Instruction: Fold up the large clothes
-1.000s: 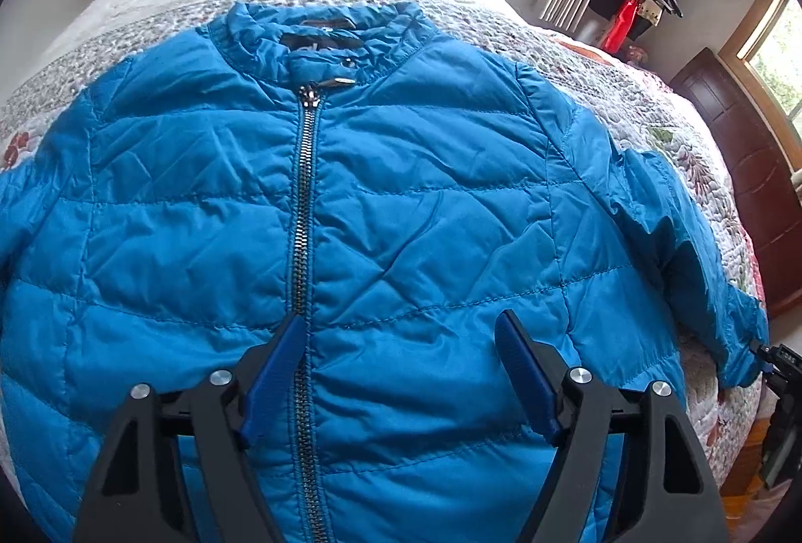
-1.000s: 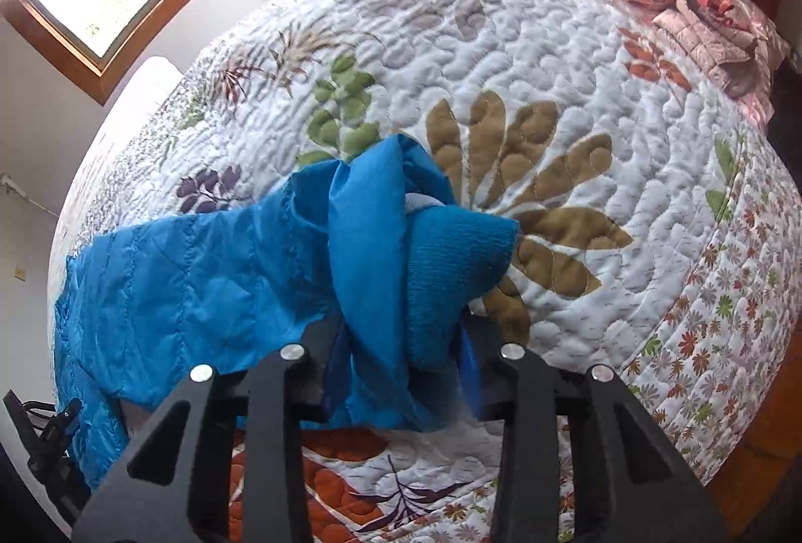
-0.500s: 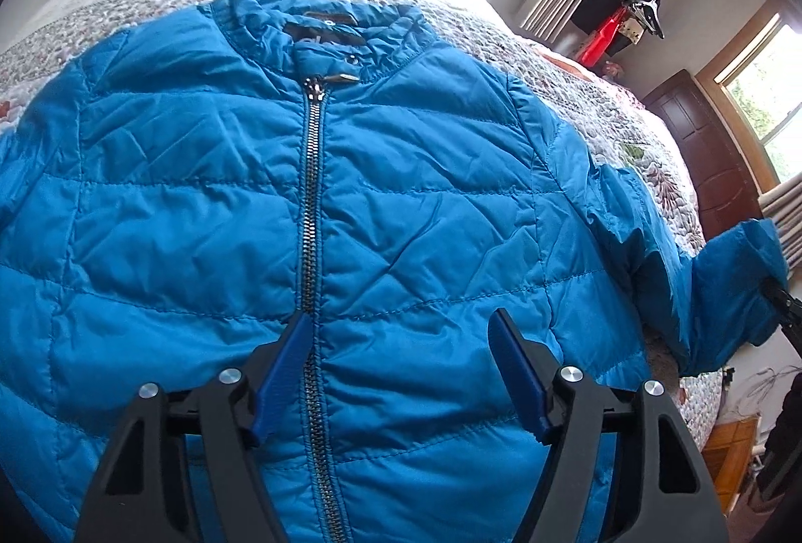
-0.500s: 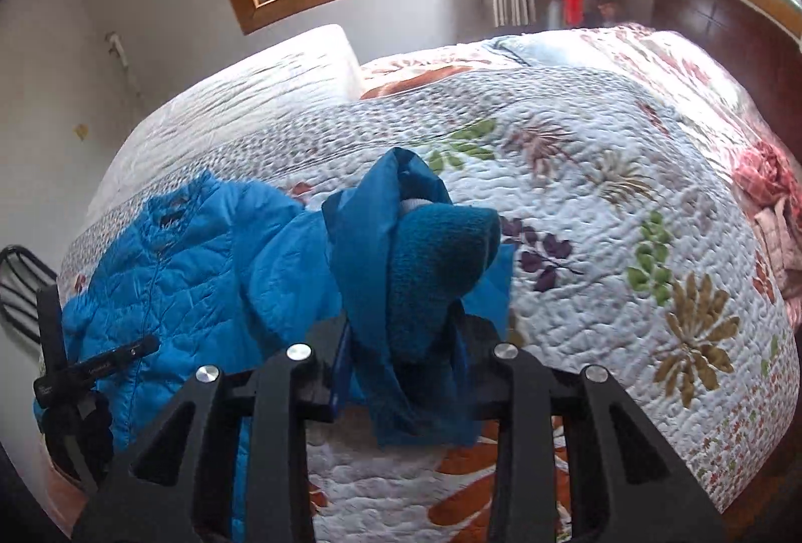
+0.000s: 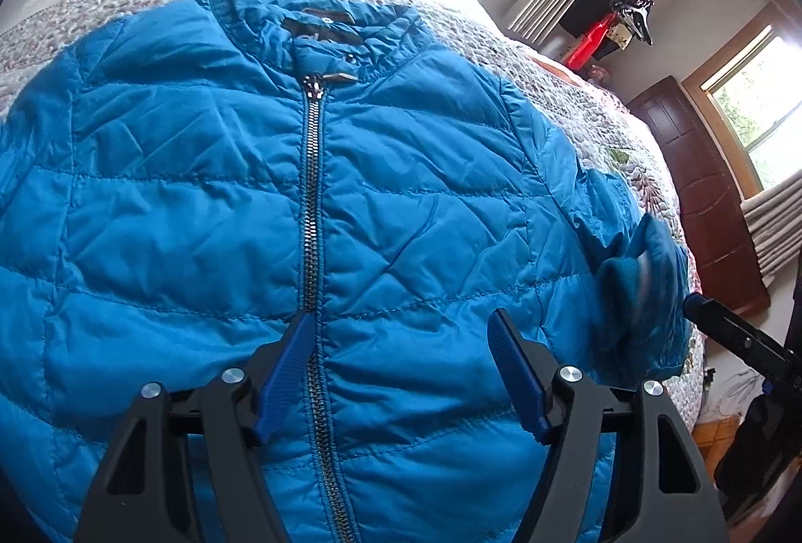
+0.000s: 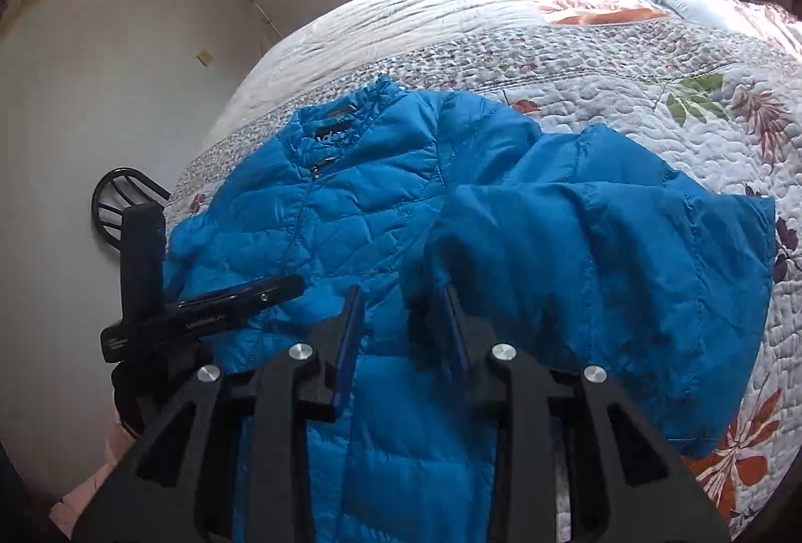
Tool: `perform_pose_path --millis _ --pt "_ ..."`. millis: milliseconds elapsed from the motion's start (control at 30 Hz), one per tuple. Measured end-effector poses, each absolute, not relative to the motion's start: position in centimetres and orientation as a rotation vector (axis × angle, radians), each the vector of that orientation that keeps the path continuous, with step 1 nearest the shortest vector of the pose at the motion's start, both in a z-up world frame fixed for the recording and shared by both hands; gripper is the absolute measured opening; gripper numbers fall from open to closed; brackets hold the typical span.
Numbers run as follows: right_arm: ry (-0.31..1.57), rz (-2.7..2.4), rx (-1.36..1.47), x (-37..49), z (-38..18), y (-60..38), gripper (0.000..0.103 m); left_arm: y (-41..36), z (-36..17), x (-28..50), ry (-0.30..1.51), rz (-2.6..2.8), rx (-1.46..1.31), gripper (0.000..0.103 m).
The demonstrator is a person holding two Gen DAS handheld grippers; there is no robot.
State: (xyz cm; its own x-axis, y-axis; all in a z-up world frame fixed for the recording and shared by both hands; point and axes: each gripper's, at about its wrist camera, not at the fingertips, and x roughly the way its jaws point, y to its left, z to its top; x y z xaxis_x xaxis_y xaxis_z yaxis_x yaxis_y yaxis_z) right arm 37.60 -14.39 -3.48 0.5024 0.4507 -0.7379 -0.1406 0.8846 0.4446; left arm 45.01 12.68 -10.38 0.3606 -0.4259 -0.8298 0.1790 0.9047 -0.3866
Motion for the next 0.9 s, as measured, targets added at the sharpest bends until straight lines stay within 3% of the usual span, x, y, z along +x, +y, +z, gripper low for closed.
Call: perform_pose_path --millis 200,433,667,700,733,800,900 --pt "0.956 0.100 0.279 33.9 -2.4 -19.5 0.035 11.2 -8.4 43.6 1.123 -0.470 -0.267 0.072" --pt "0.998 -0.058 0.496 31.1 -7.9 -29.0 0.037 3.1 -8.7 43.2 1.197 -0.655 -0.265 0.077" --pt "1.031 0.002 0.587 30.8 -11.3 -30.2 0.037 -0.9 -10.5 44.9 1.229 -0.723 -0.373 0.074" --pt "1.032 0.005 0.586 30.9 -11.4 -30.0 0.037 -1.3 -10.7 45.0 1.231 -0.714 -0.360 0.064" --pt "1.032 0.009 0.589 31.0 -11.6 -29.9 0.038 -1.6 -10.9 45.1 1.233 -0.698 -0.337 0.047" --pt "1.029 0.009 0.596 31.0 -11.8 -30.1 0.040 -1.6 -11.2 45.3 1.237 -0.688 -0.358 0.027" --pt "1.017 0.022 0.603 30.8 -11.6 -30.0 0.042 -0.6 -11.4 45.5 1.232 -0.696 -0.430 0.019"
